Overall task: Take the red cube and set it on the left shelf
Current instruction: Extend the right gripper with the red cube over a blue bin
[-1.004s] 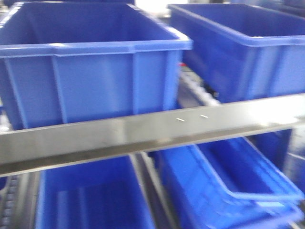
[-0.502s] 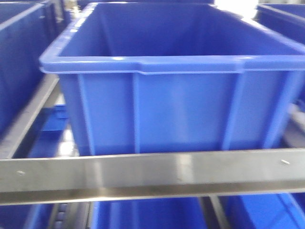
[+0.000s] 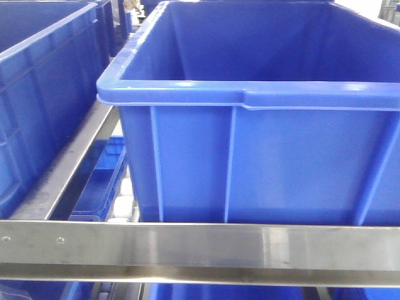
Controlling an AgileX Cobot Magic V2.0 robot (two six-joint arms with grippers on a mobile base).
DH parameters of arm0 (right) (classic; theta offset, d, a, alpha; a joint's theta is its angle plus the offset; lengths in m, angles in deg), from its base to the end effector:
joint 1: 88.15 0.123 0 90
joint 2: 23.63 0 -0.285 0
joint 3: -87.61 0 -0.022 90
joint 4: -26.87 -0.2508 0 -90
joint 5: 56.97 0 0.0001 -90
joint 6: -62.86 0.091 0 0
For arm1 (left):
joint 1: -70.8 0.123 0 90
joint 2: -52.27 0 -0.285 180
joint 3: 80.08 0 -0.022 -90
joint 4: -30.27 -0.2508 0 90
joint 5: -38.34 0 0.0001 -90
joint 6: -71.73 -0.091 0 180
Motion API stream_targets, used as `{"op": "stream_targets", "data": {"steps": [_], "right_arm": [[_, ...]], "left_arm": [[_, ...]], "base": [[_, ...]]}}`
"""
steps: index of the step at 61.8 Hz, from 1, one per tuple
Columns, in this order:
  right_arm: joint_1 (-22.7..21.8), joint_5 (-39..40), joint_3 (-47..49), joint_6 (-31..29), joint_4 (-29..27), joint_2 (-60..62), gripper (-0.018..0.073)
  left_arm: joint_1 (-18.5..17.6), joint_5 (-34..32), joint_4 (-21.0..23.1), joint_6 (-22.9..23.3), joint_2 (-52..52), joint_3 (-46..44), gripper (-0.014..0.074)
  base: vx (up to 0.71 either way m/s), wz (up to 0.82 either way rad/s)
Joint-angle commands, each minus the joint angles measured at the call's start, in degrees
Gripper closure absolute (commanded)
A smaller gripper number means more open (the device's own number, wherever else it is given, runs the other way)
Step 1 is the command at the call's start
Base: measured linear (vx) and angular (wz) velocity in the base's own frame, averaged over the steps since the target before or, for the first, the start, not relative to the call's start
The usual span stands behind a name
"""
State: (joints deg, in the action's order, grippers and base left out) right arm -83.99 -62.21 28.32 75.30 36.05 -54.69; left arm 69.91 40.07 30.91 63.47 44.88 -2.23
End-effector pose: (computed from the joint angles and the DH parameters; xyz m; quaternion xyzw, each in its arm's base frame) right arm 0.0972 0.0057 0.2817 -0.0007 0.7404 0.0383 0.6711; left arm 0.0563 -0.0009 0.2071 0.0512 0.6863 0.0425 0.7243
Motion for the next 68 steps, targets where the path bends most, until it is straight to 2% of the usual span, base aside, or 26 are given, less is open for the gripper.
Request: {"op": "stream_targets", "data": {"steps": [1,68], "right_arm": [[-0.3,5.2,1.6,-0.3,0.6,-0.2,0.0501],[-0.3,5.2,1.6,-0.3,0.6,-0.2,0.0501]], "left_arm": [[-0.3,-5.2,0.3,0.0,-0.4,1.3,0.0491],[-0.3,-5.2,0.3,0.0,-0.4,1.3,0.0491]], "base": [[0.03,0.19],[0.01,0.0]]}}
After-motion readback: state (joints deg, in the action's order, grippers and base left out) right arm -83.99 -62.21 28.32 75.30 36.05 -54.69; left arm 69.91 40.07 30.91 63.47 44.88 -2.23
